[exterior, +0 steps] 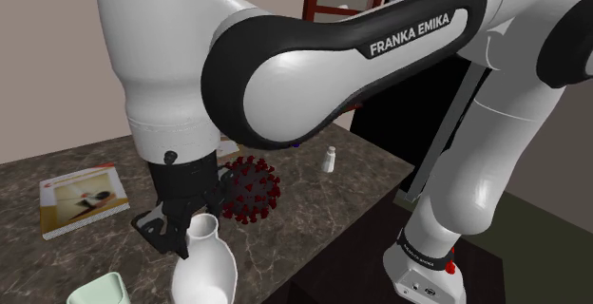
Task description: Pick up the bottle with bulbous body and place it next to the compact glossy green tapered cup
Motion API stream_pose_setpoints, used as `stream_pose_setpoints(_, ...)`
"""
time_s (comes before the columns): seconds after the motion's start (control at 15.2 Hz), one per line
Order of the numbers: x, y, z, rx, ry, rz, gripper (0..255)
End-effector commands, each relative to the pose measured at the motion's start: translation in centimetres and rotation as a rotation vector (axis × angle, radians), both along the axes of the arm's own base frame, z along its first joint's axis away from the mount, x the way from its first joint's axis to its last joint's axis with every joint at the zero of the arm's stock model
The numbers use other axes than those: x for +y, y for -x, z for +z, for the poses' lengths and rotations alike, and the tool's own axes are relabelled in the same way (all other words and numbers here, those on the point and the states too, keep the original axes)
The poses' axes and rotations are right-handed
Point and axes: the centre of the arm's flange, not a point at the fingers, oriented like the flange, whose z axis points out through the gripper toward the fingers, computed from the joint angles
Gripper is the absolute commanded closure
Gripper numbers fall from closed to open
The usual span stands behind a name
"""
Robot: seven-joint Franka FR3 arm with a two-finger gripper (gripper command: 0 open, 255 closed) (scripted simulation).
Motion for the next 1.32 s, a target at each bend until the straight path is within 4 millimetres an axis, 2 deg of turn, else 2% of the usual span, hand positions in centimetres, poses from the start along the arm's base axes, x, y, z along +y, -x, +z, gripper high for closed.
stream_pose_setpoints(0.0,0.0,-0.1,-1.0,-0.001,-0.001,0.0,255)
stream_pose_setpoints(0.46,0.0,-0.1,-5.0,-0.001,-0.001,0.0,255)
stream_pose_setpoints(0.99,0.0,-0.1,-5.0,-0.001,-0.001,0.0,255)
stream_pose_setpoints(1.06,0.0,-0.1,-5.0,-0.001,-0.001,0.0,0)
stream_pose_setpoints(1.25,0.0,-0.1,-5.0,-0.001,-0.001,0.0,0)
